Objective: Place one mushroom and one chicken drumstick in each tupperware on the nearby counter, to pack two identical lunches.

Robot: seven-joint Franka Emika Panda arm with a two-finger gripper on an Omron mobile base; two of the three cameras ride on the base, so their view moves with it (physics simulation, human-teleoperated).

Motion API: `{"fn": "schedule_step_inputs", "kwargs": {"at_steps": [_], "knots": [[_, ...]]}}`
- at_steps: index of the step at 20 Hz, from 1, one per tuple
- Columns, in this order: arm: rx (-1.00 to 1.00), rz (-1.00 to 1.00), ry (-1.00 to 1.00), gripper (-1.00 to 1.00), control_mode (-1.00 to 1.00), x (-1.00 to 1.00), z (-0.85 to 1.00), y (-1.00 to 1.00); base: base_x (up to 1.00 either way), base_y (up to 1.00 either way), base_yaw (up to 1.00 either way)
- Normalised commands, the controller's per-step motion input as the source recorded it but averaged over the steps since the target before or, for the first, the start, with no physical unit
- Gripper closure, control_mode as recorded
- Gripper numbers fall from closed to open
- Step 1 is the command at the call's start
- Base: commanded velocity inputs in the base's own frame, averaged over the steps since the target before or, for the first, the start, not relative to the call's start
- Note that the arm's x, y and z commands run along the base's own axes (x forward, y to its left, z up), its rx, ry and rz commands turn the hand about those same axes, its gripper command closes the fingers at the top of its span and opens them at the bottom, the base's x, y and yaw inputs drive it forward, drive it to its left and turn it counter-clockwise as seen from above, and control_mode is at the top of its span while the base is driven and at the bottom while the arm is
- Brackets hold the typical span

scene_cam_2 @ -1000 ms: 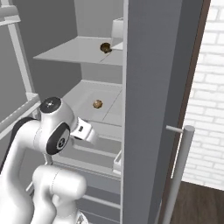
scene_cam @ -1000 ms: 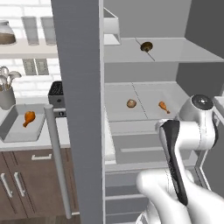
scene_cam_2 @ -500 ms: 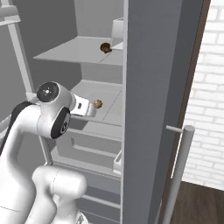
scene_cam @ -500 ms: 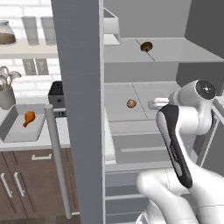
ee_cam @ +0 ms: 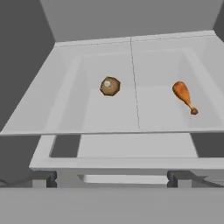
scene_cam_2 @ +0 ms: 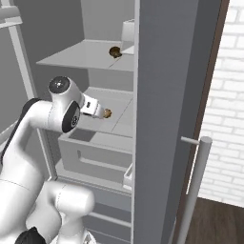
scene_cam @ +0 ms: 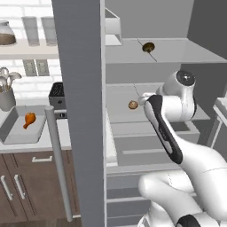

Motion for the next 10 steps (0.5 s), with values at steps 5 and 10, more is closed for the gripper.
{"fn": "schedule_step_inputs", "kwargs": {"at_steps": [5, 10], "knots": [[0.0, 0.0, -0.14, -1.0, -1.0, 0.52, -0.39, 0.05, 0.0, 0.0, 0.0], [0.0, -0.01, -0.01, -1.0, -1.0, 0.68, -0.04, 0.02, 0.0, 0.0, 0.0]]}}
